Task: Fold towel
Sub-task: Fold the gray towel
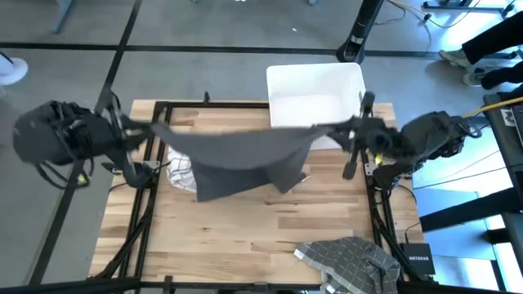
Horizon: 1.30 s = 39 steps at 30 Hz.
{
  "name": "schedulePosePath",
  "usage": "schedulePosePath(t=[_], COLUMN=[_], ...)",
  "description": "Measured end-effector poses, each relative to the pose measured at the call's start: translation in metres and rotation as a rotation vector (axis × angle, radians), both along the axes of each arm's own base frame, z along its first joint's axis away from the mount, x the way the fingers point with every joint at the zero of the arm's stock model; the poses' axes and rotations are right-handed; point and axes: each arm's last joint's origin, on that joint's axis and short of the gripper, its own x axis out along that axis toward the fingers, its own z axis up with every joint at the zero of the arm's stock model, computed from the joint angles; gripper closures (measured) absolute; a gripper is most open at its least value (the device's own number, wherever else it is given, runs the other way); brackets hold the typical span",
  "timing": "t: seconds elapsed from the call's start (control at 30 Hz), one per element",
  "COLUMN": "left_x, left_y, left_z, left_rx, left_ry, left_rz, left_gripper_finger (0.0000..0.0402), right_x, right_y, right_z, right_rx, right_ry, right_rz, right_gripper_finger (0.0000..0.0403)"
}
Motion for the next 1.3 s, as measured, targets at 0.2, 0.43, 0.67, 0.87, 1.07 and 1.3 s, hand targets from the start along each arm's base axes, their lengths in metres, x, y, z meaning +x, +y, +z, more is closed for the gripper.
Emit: schedulePosePath(t=[0.2,0.43,0.67,0.87,1.07,1.3], left_x=[0.013,0.027,0.026,0.013,0.000,-0.012], left_y=[-0.042,-0.106,-0.161,-0.168,-0.140,-0.088], left_z=[-0.028,-0.051,-0.035,0.010,0.049,0.069], left_rx=[-0.060,0.007,0.151,0.307,0.370,0.254], left_ry=[0.140,0.245,0.074,-0.120,-0.240,-0.267], left_rz=[-0.168,-0.332,-0.462,-0.377,-0.280,-0.222], left_gripper_finger=[0.0396,0.0396,0.0396,0.0396,0.0396,0.0396], right_x=[0.003,0.002,-0.008,-0.012,-0.021,-0.013], right_y=[0.039,0.095,0.130,0.124,0.096,0.062], right_z=[-0.024,-0.036,-0.012,0.017,0.052,0.063], right_rx=[0.010,0.026,-0.062,-0.179,-0.258,-0.222], right_ry=[0.080,0.062,-0.167,-0.365,-0.459,-0.363], right_rz=[0.138,0.313,0.449,0.302,0.103,-0.164], right_gripper_finger=[0.0393,0.0393,0.0393,0.0393,0.0393,0.0393])
